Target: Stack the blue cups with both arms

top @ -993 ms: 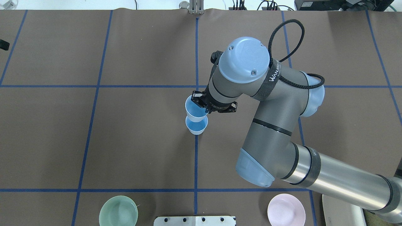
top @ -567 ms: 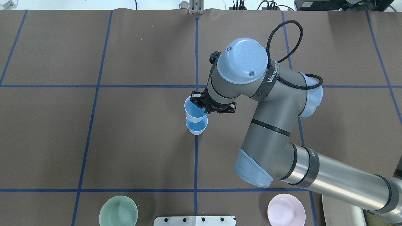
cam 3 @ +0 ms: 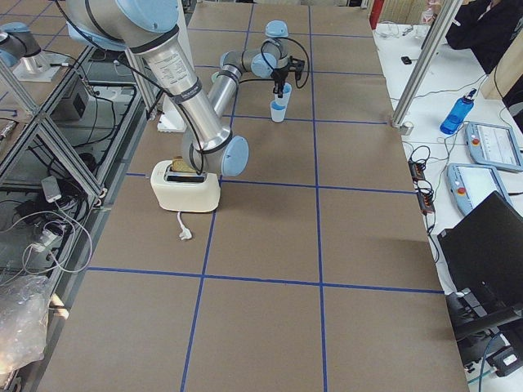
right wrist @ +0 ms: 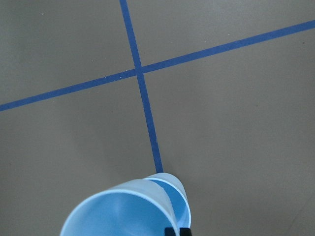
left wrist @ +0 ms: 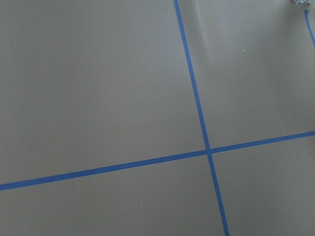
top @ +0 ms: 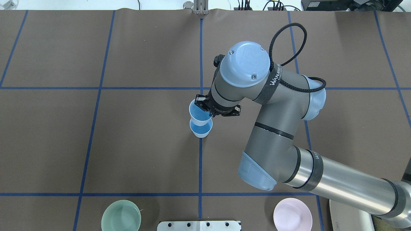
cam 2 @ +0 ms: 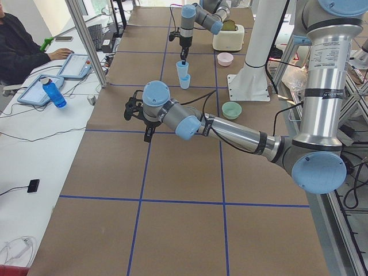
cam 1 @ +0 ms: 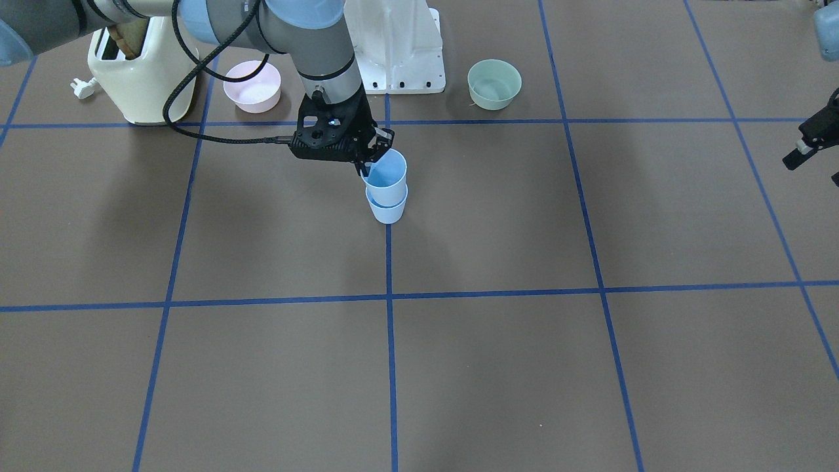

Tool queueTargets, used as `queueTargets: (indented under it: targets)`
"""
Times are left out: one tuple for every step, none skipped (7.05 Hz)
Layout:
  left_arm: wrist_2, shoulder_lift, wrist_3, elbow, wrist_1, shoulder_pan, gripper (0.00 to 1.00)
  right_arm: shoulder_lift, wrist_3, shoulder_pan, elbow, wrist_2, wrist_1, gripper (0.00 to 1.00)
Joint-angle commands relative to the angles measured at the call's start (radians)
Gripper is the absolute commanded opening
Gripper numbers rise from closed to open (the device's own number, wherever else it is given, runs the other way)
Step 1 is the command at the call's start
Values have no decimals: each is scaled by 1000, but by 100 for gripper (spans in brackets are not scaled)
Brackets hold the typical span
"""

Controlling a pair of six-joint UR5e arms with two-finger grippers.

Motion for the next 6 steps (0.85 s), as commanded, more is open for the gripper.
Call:
queueTargets:
  targets:
    - [3,3,-2,2,-6,1,97,1,1,-11,-5,-8,1,0]
    - [3,3,0,2,-6,1,97,0,1,-25,-5,-25,1,0]
    - [1,3,-2,3,-6,1,97,0,1,-28,-5,-28,1,0]
    - [0,3,-2,2,-6,1,97,-2,1,-29,-5,-28,1,0]
    - [1,3,0,3,-6,1,97,-5,0,-29,-5,-28,2,0]
    - [1,3,-2,2,-6,1,97,-5,0,-31,-5,-28,2,0]
